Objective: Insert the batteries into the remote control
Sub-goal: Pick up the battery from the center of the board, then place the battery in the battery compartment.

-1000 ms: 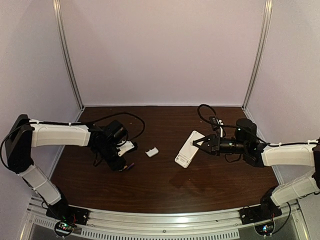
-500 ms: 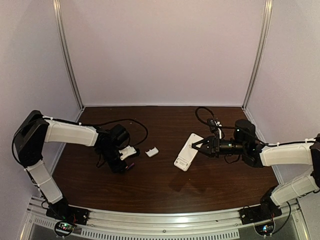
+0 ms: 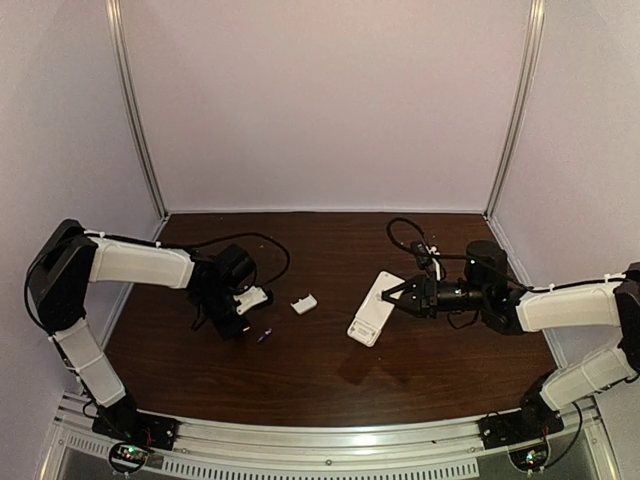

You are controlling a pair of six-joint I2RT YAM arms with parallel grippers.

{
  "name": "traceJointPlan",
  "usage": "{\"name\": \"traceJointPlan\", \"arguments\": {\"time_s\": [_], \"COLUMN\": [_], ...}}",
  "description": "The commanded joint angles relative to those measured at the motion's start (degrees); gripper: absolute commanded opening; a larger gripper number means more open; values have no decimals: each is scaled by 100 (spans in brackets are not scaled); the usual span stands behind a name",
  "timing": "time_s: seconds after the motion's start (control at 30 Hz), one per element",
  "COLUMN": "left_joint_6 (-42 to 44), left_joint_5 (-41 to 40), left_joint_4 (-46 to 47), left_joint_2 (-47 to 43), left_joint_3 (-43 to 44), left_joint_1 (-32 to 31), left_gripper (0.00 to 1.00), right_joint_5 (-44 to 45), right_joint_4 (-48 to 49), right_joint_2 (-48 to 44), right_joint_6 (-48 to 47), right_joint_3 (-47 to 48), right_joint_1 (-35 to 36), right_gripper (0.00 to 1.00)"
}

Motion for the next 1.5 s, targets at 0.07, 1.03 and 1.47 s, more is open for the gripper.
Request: {"name": "traceJointPlan", "arguments": {"time_s": [0.07,1.03,1.47], "left_joint_6": [506,1842,1740], "left_joint_5": [-576,-1082,-1670], "left_joint_4": [-150,-1111,-1569], "left_joint_2": [-943,-109,379], "left_joint_3": [617,2803,3114], "left_joint_1": [-294,-4006,-4054], "left_gripper": [0,2,4], "right_joint_5": [-408,-423,-223], "right_joint_4": [543,4385,4439], "right_joint_2": [202,1999,2186], "right_joint_6": [504,3381,3484], "right_joint_3": [-227,-683,-625], "right_joint_1": [-25,901,1048], "right_gripper": [0,0,0]}}
